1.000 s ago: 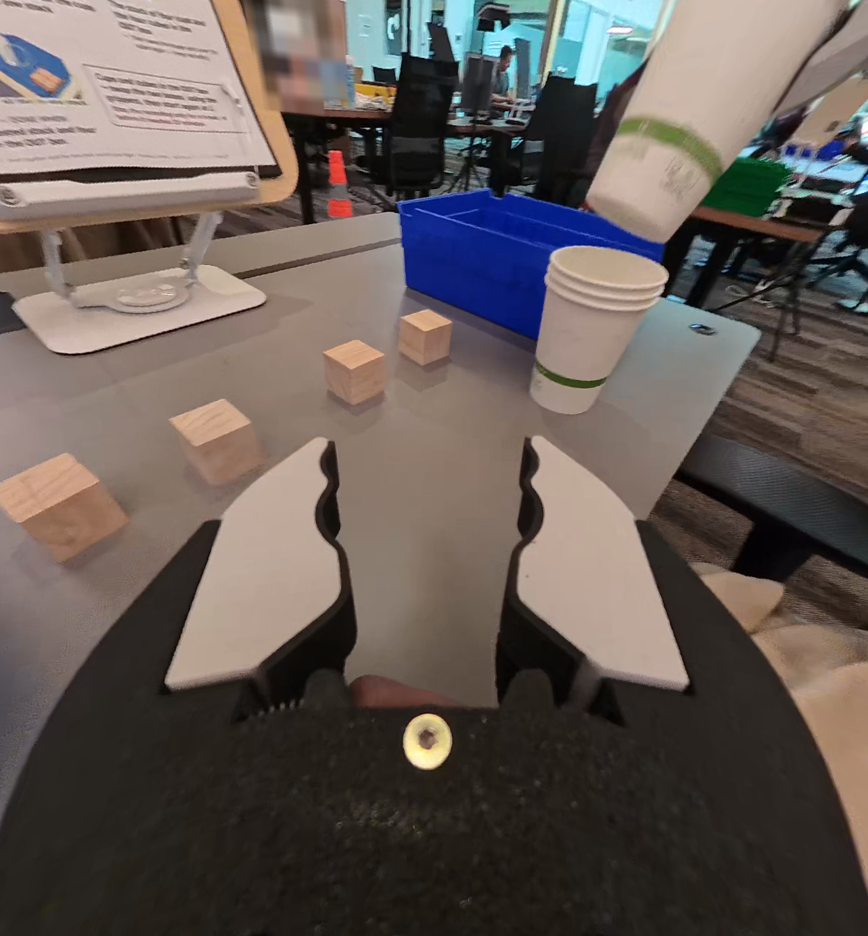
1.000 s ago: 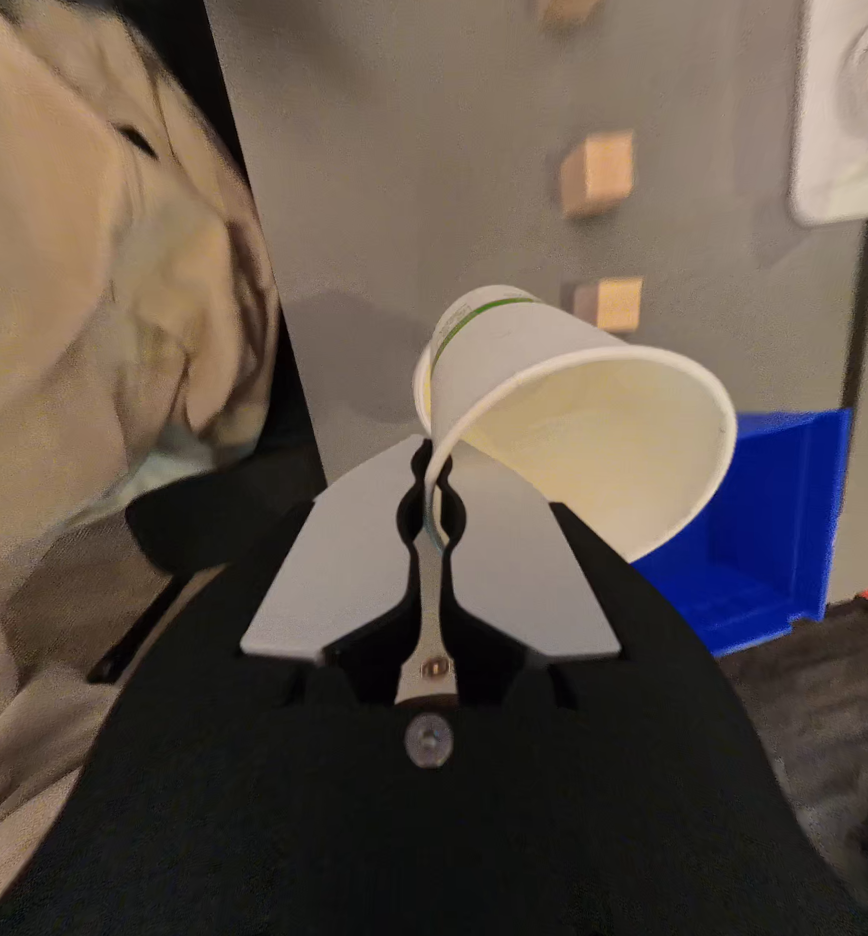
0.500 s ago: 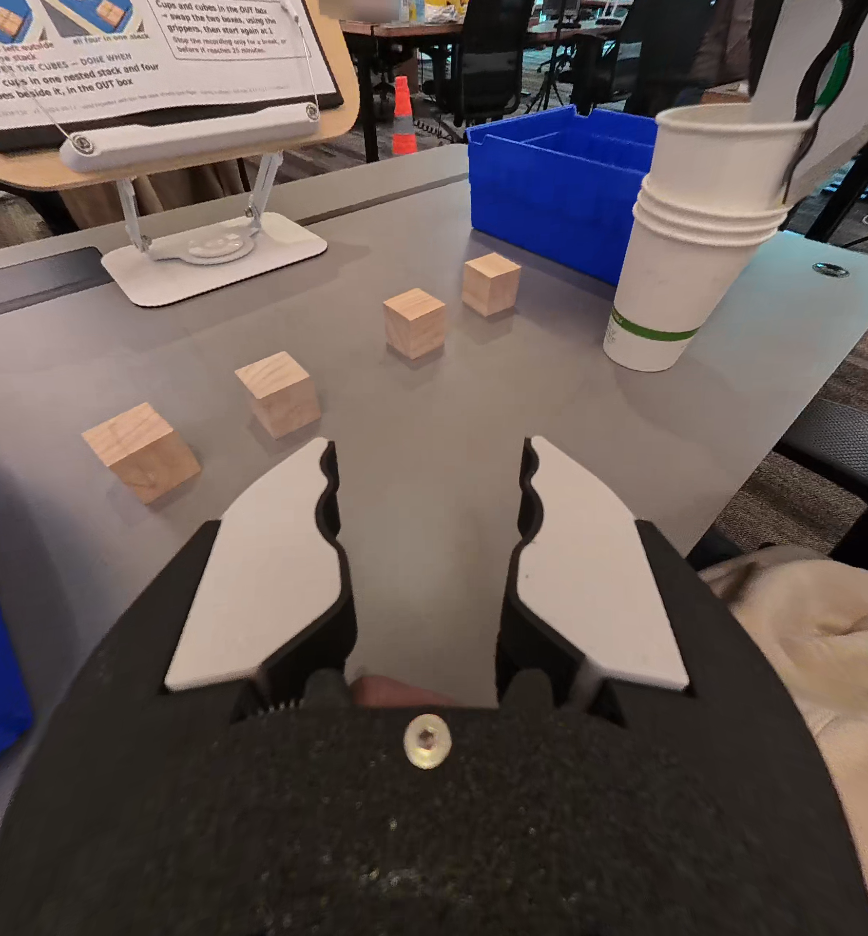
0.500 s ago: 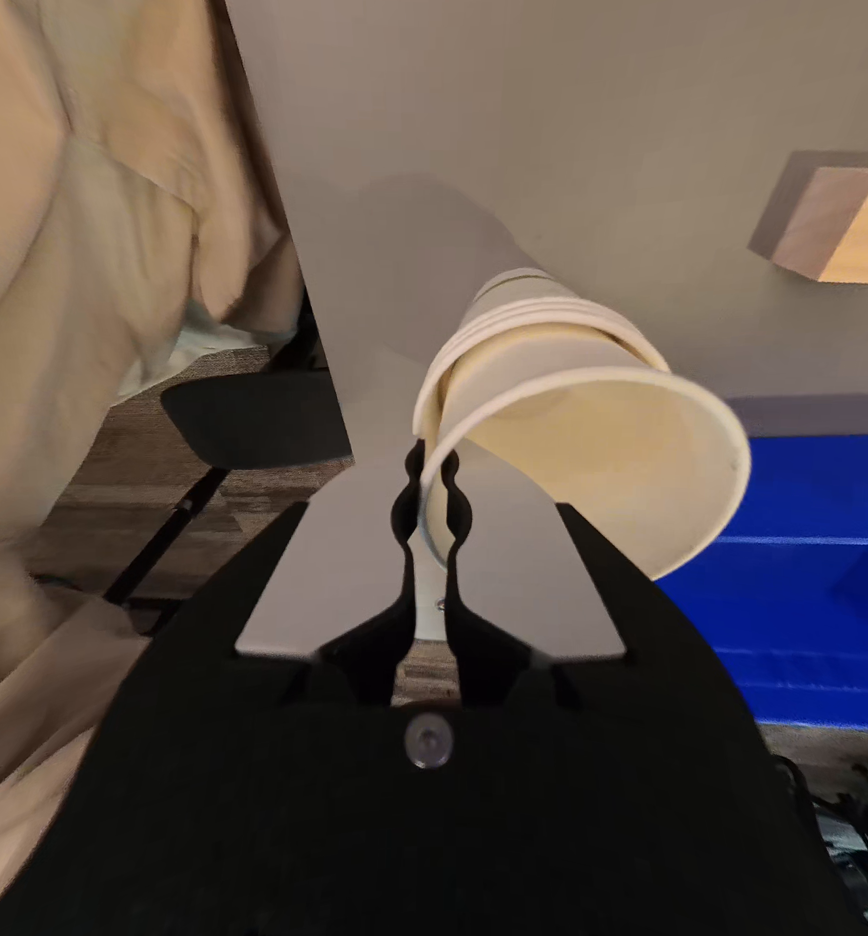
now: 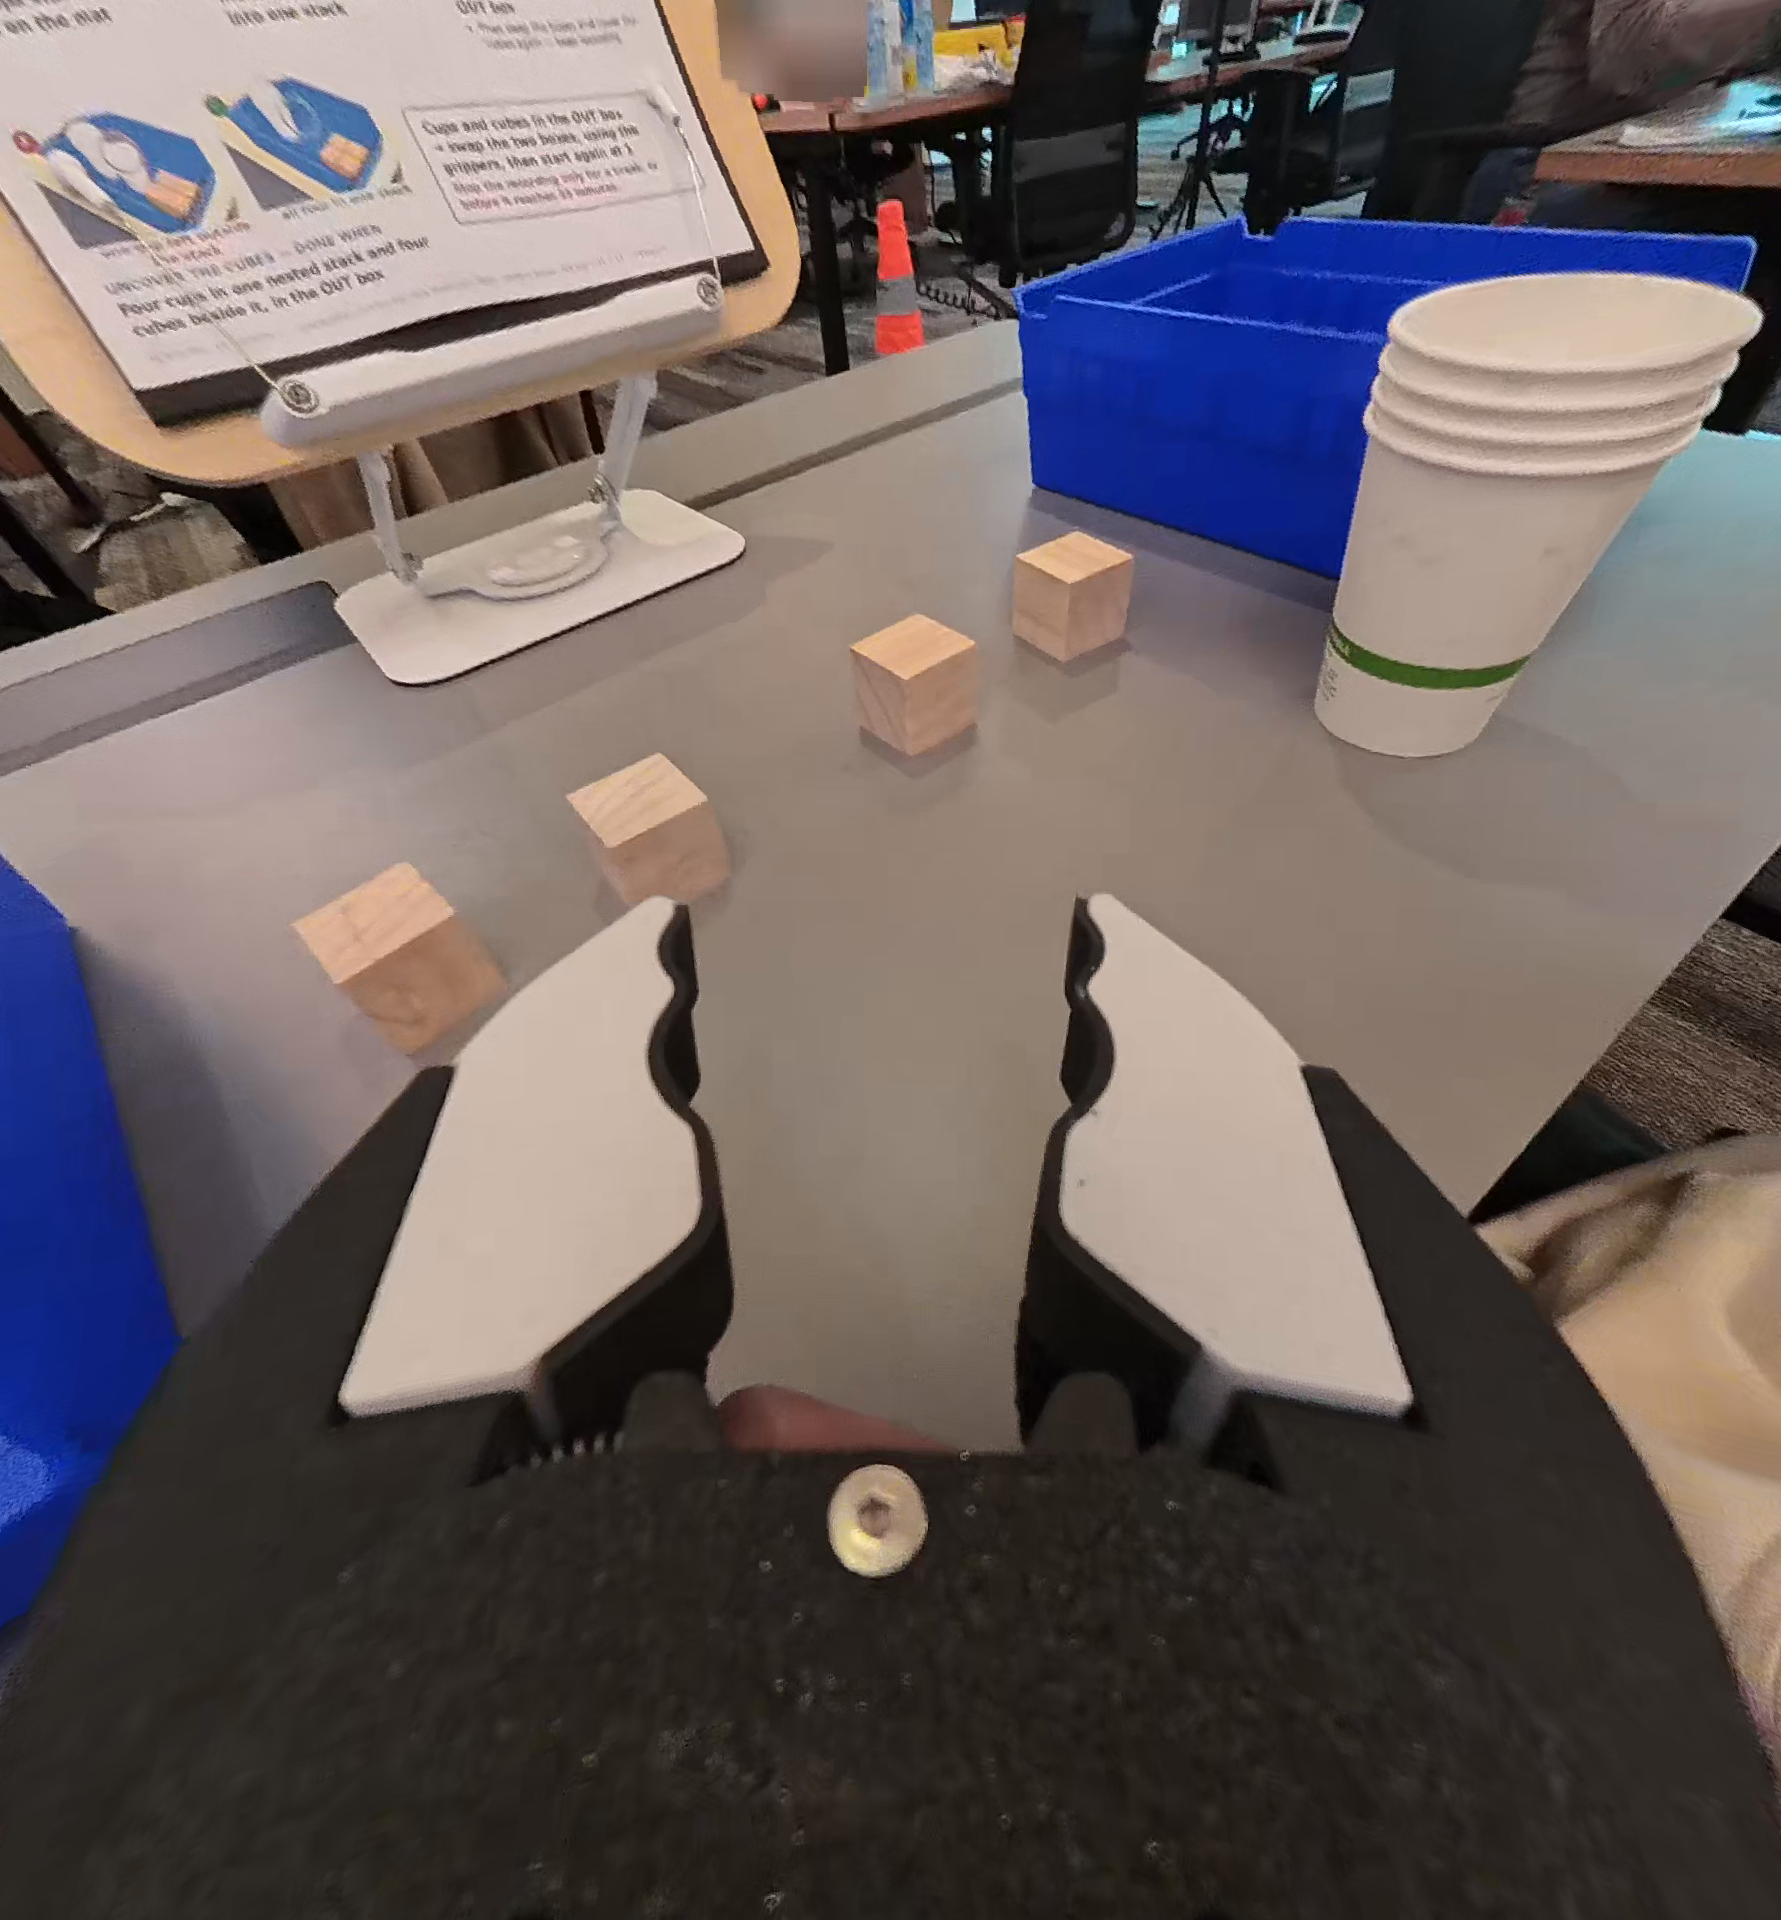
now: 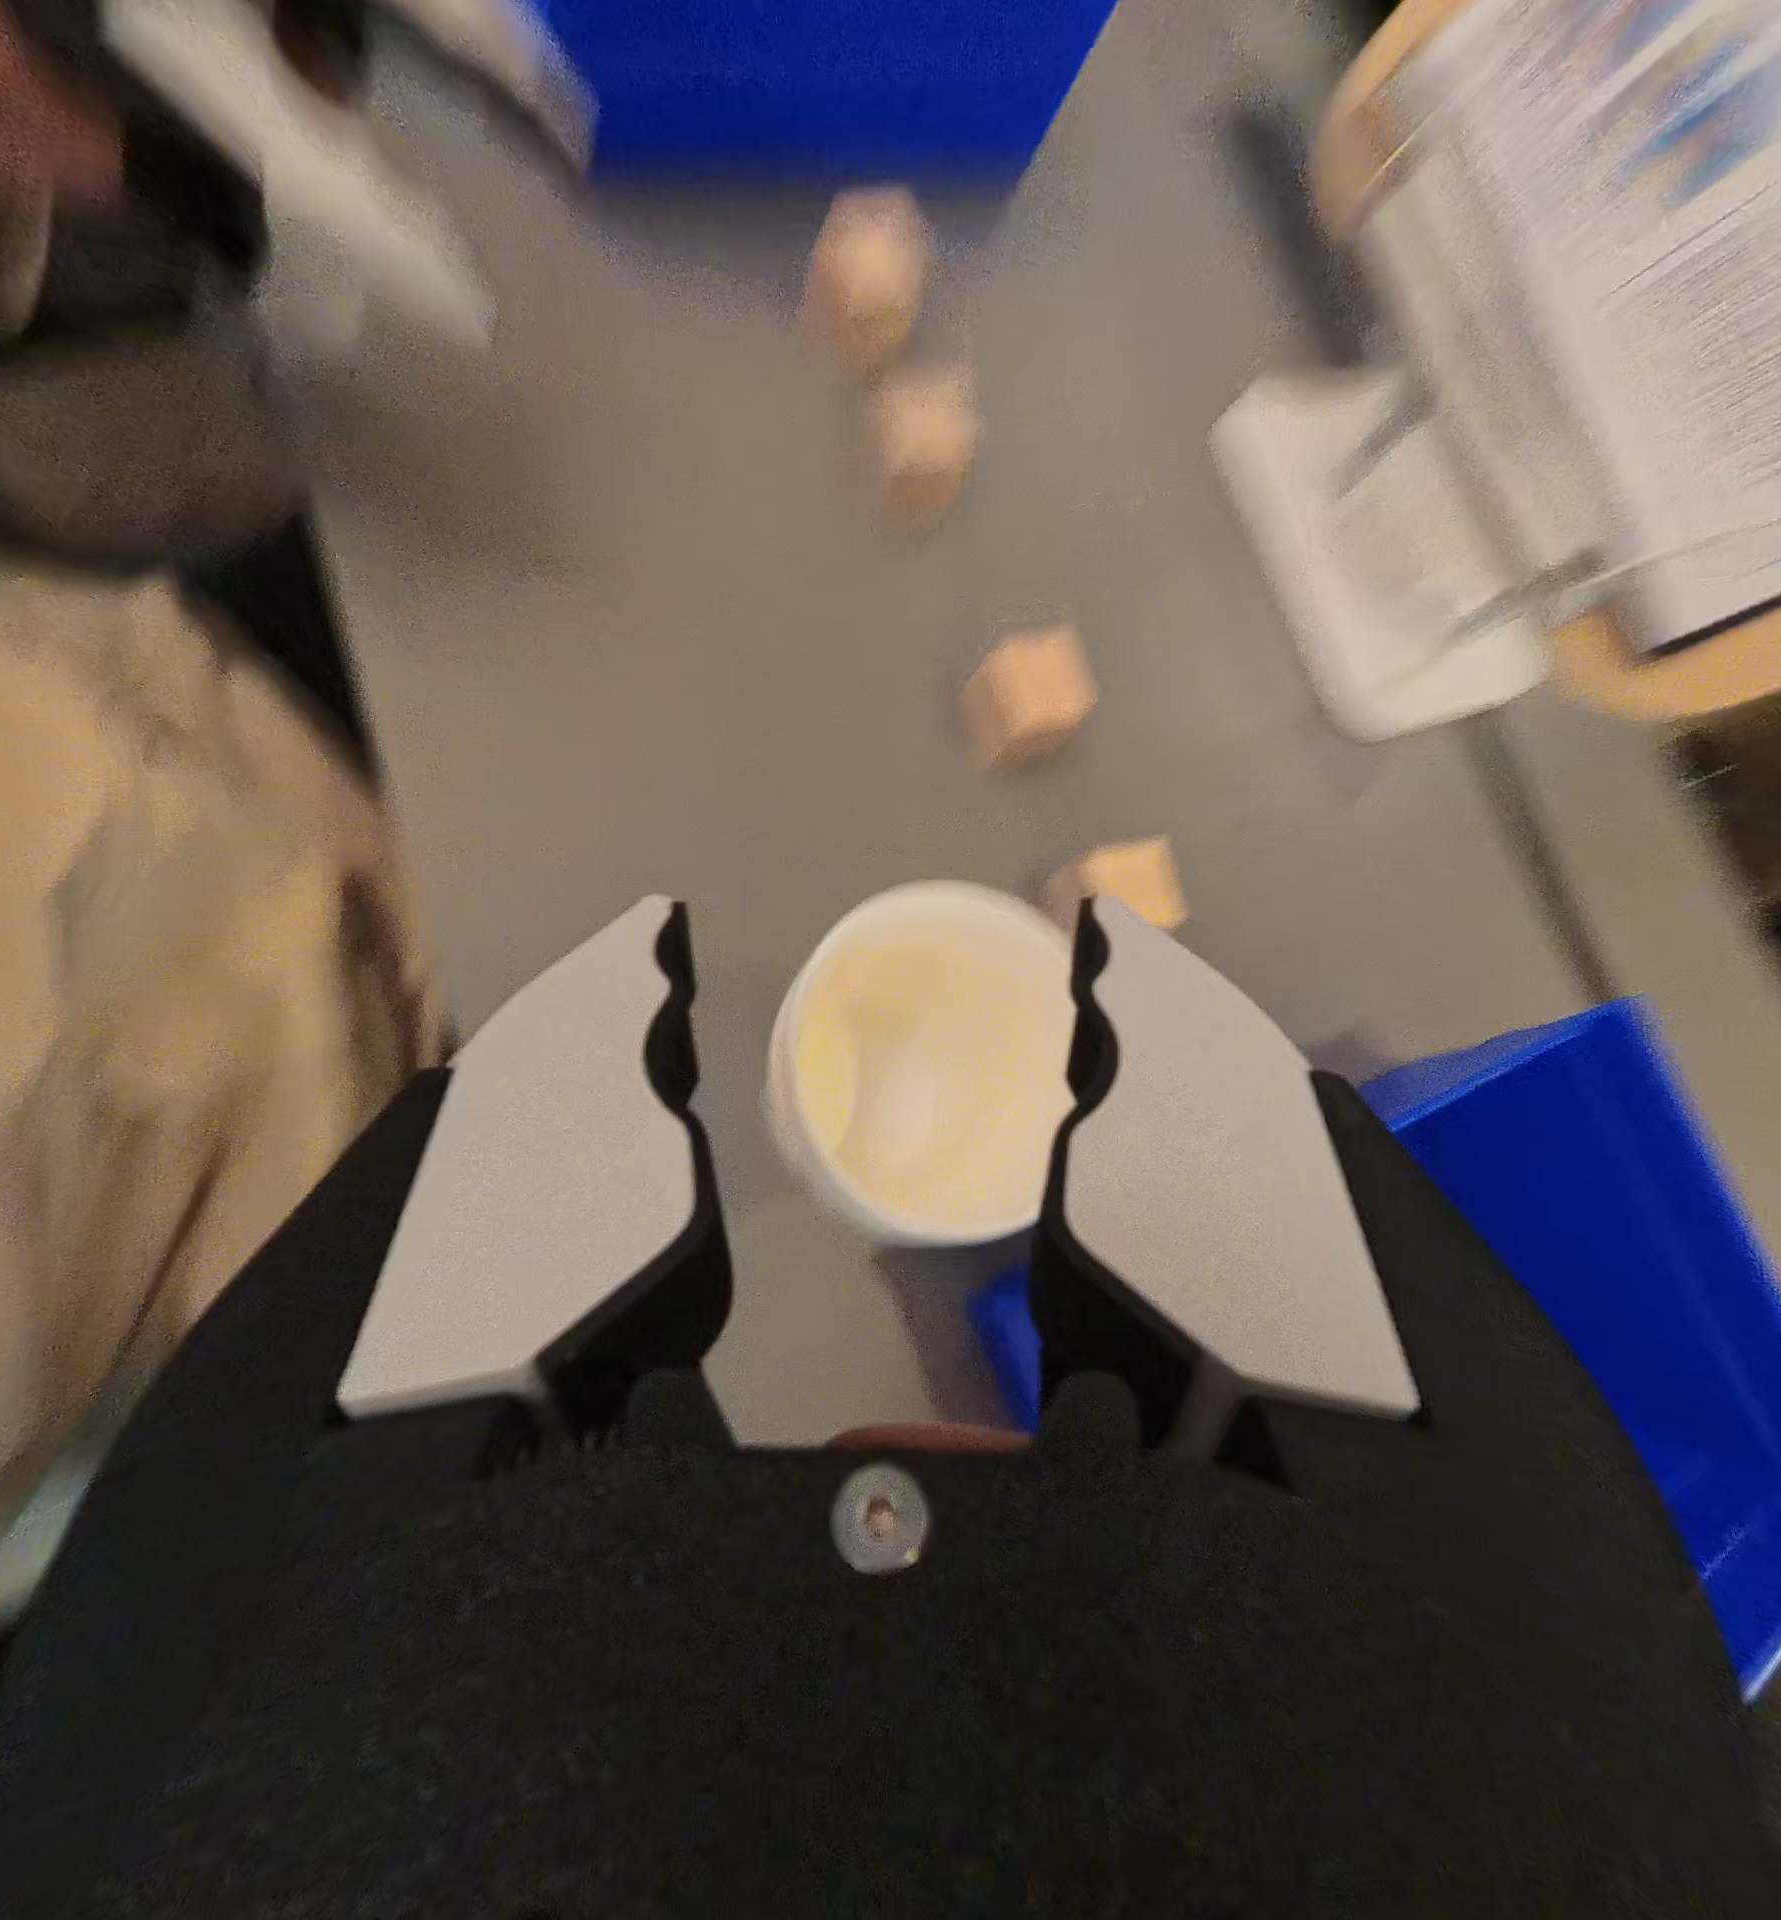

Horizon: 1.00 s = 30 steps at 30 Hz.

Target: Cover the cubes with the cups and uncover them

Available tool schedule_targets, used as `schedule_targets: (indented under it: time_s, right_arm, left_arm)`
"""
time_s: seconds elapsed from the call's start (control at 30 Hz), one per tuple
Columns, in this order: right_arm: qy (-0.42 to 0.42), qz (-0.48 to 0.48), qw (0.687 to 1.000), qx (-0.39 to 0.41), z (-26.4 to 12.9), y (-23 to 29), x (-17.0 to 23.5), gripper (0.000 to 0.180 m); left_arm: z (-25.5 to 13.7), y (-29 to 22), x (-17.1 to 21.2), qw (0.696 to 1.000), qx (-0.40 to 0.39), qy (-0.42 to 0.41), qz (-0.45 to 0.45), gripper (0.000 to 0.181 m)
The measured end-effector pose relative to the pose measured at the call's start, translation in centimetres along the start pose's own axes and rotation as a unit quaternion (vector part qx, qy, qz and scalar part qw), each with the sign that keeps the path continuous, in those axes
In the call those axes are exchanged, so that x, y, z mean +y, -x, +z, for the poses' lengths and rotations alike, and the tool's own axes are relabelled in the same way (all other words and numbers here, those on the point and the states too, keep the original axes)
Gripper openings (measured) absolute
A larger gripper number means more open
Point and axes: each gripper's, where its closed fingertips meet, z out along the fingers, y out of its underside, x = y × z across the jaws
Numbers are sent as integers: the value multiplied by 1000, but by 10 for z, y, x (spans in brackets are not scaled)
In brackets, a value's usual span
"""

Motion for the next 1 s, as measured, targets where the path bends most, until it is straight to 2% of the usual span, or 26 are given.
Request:
schedule_targets:
  time_s: [0.03,0.1,0.17,0.27,0.37,0.47,0.6,0.7,0.77,0.83,1.0]
  right_arm:
    - [-75,16,995,62,-8,-6,-12,70]
    - [-195,62,961,184,-25,-17,-23,81]
    - [-243,106,933,242,-28,-8,-21,74]
    - [-285,144,906,279,-18,14,-23,77]
    - [-320,113,897,284,-11,35,-36,76]
    - [-281,128,909,281,-2,54,-15,74]
    - [-163,181,923,297,17,71,58,73]
    - [-84,267,910,305,33,63,111,77]
    - [-83,304,900,302,44,52,120,82]
    - [-75,302,893,324,52,36,123,85]
    - [-57,369,884,282,85,3,122,91]
  left_arm:
    - [0,1,0,1000,-1,-1,0,68]
    - [2,4,1,1000,-11,-3,-7,68]
    - [3,10,0,999,-32,-11,-18,70]
    - [0,20,-1,997,-73,-21,-27,71]
    - [1,20,-1,996,-80,-25,-24,69]
    - [6,15,5,997,-72,-12,-18,69]
    - [9,8,5,998,-65,-6,4,70]
    - [10,4,2,998,-56,-10,7,70]
    - [10,2,2,999,-45,-10,0,70]
    - [11,2,1,999,-36,-11,-5,70]
    - [13,4,7,1000,-19,0,-23,70]
